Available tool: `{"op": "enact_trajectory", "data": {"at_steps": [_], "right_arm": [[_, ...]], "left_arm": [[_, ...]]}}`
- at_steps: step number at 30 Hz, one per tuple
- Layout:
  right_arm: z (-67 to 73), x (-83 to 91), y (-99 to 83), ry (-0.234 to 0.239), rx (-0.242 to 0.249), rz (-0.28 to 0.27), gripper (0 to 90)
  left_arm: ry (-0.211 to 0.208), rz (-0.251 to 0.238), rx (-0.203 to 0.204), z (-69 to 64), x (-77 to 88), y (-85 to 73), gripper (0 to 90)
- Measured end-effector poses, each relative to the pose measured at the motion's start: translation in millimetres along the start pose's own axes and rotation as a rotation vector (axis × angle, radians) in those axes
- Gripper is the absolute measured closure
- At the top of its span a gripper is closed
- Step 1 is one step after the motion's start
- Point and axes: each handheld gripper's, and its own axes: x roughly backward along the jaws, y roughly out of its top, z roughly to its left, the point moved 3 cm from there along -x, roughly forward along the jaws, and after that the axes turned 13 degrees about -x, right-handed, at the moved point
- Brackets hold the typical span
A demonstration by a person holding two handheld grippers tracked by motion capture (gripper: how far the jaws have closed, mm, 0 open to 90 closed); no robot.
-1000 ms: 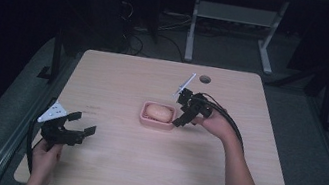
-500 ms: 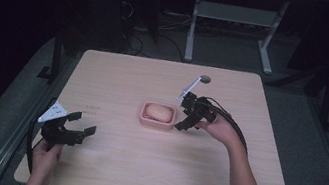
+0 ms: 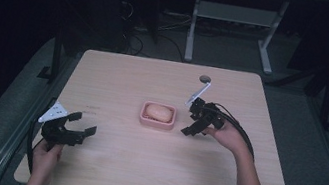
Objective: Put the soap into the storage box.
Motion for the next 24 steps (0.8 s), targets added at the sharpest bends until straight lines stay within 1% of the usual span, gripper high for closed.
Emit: {"op": "enact_trajectory", "data": {"at_steps": [3,5,6,7,8,10,11,14,17,19,24], "right_arm": [[-1.8,0.8,-5.9,0.001,-0.013,-0.004,25.5],[-2.6,1.2,-9.0,0.004,-0.025,0.007,25.4],[-2.9,1.6,-10.1,0.001,-0.018,0.009,25.5],[-2.4,2.6,-11.1,-0.004,-0.021,0.008,25.4],[-2.8,3.6,-12.0,-0.008,-0.012,-0.006,25.5],[-2.7,5.8,-14.5,-0.003,-0.027,-0.018,25.4],[-3.4,6.0,-15.9,-0.005,-0.023,-0.025,25.5],[-3.2,5.8,-21.5,-0.005,-0.031,-0.027,25.4],[-3.2,6.2,-26.5,-0.005,-0.039,-0.012,24.5],[-2.7,7.5,-29.8,-0.005,-0.042,-0.029,24.7],[-3.3,8.5,-39.6,-0.005,-0.053,-0.037,24.6]], "left_arm": [[0.0,0.0,-0.004,0.1,0.0,-0.1,14.2],[0.0,0.001,-0.006,0.0,0.0,-0.2,14.2],[0.0,0.001,-0.006,0.1,-0.1,-0.2,14.3],[0.0,0.001,-0.005,0.1,0.0,-0.2,14.2],[0.0,0.001,-0.005,0.1,-0.1,-0.2,14.3],[-0.001,0.0,-0.006,-0.1,-0.1,-0.2,14.3],[-0.001,0.0,-0.005,-0.3,-0.2,-0.3,14.3],[-0.001,0.001,-0.006,-0.7,-0.6,-0.3,14.2],[-0.002,0.005,-0.007,-0.6,-0.6,-0.5,14.2],[-0.002,0.004,-0.006,-0.7,-0.6,-0.4,14.3],[-0.004,0.006,-0.007,-0.9,-0.8,-0.6,14.3]]}}
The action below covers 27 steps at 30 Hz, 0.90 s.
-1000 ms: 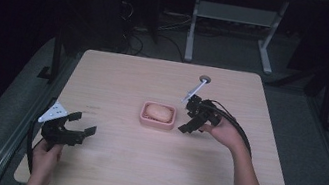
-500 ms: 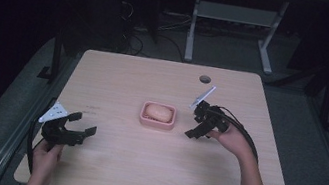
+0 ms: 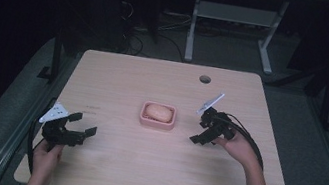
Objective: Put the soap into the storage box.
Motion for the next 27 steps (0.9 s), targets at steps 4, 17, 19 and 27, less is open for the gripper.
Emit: {"op": "enact_trajectory", "data": {"at_steps": [4,17,19,27], "right_arm": [[0.3,1.7,-6.6,-0.009,-0.002,-0.003,24.6],[2.5,4.2,-27.4,-0.017,-0.014,-0.023,24.7],[2.4,3.3,-31.0,-0.014,-0.022,-0.011,24.6],[2.3,3.8,-46.0,-0.014,-0.04,-0.038,24.7]], "left_arm": [[-0.002,0.003,-0.007,-1.1,-1.1,-0.1,14.3],[-0.003,0.008,-0.013,-1.5,-1.2,-0.6,14.2],[-0.004,0.009,-0.013,-1.6,-1.3,-0.9,14.2],[-0.005,0.009,-0.017,-2.2,-2.0,-1.2,14.2]]}}
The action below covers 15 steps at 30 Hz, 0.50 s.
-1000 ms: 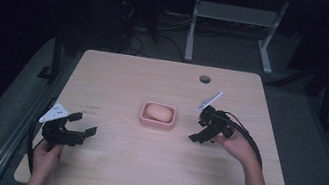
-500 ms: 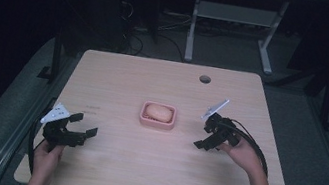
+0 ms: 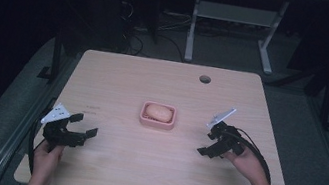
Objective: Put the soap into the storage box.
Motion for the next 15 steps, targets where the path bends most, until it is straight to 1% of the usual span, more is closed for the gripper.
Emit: {"op": "enact_trajectory", "data": {"at_steps": [4,5,6,7,9,15], "right_arm": [[0.3,2.5,-6.3,0.005,-0.007,-0.013,24.6],[1.3,3.1,-8.0,0.008,-0.02,-0.011,24.6],[0.7,3.6,-9.4,0.003,-0.013,-0.013,24.6],[1.7,4.8,-10.9,0.005,-0.024,-0.011,24.6],[1.9,6.5,-14.1,0.005,-0.018,-0.028,24.6],[1.9,7.8,-28.6,0.005,-0.044,-0.037,24.6]], "left_arm": [[-0.003,0.006,-0.005,-0.7,-0.4,0.0,14.3],[-0.003,0.008,-0.006,-0.6,-0.2,-0.2,14.3],[-0.003,0.009,-0.006,-0.6,0.1,-0.3,14.3],[-0.002,0.008,-0.008,-0.5,0.1,-0.6,14.2],[-0.002,0.014,-0.008,-0.3,0.8,-1.1,14.3],[-0.004,0.014,-0.01,-1.1,0.4,-1.5,14.2]]}}
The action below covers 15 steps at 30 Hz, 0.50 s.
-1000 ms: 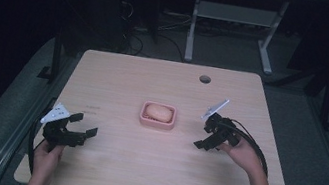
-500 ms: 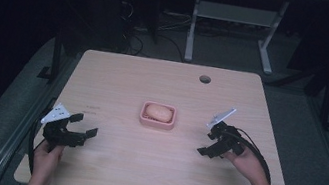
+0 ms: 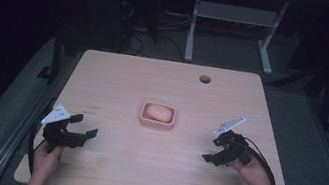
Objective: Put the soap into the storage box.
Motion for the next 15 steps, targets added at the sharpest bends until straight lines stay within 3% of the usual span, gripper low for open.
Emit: {"op": "enact_trajectory", "data": {"at_steps": [15], "right_arm": [[7.2,6.9,-39.0,0.011,-0.04,-0.063,24.6]], "left_arm": [[-0.002,0.006,-0.005,-4.4,-0.9,0.5,14.2]]}}
